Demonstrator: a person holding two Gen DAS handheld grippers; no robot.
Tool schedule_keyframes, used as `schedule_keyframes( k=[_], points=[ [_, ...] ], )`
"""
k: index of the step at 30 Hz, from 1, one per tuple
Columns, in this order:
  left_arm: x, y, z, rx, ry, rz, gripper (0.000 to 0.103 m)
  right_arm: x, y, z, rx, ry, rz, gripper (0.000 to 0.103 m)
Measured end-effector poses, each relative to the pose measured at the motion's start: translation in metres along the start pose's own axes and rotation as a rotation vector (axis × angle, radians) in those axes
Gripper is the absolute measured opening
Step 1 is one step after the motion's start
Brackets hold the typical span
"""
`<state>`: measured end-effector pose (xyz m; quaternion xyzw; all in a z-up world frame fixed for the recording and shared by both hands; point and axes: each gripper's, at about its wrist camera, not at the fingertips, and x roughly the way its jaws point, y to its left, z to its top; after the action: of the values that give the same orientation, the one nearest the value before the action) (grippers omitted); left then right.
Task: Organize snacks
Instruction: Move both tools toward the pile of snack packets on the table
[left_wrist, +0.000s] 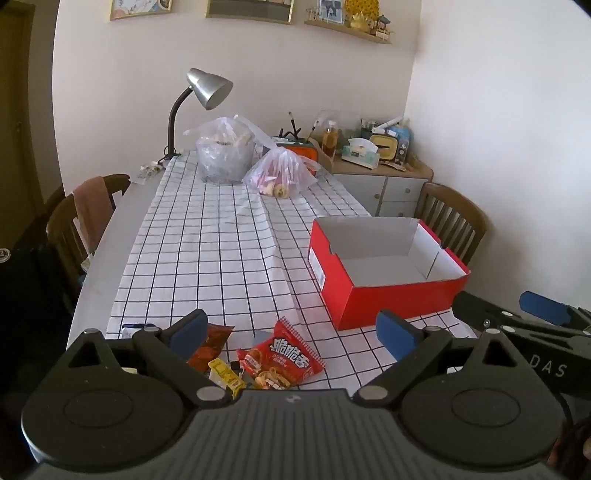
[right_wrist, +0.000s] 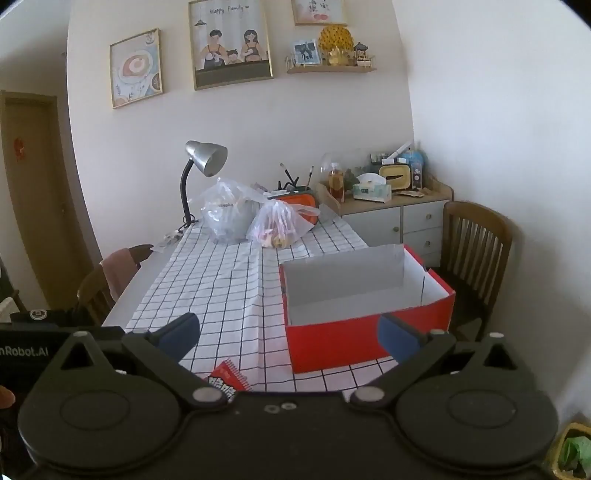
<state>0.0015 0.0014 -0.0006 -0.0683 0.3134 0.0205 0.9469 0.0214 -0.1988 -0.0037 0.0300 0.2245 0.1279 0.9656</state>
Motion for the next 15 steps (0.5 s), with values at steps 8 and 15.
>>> schedule_keyframes(
  k=[8, 15],
  points=[
    [-0.006, 0.009, 0.001, -0.012, -0.017, 0.0, 0.098, 0.003, 0.009, -0.002, 0.0, 0.02, -0.002, 0.103],
    [-0.004, 0.017, -0.005, -0.007, 0.0, 0.003, 0.098, 0.004, 0.014, -0.005, -0.005, 0.033, -0.005, 0.103]
  ],
)
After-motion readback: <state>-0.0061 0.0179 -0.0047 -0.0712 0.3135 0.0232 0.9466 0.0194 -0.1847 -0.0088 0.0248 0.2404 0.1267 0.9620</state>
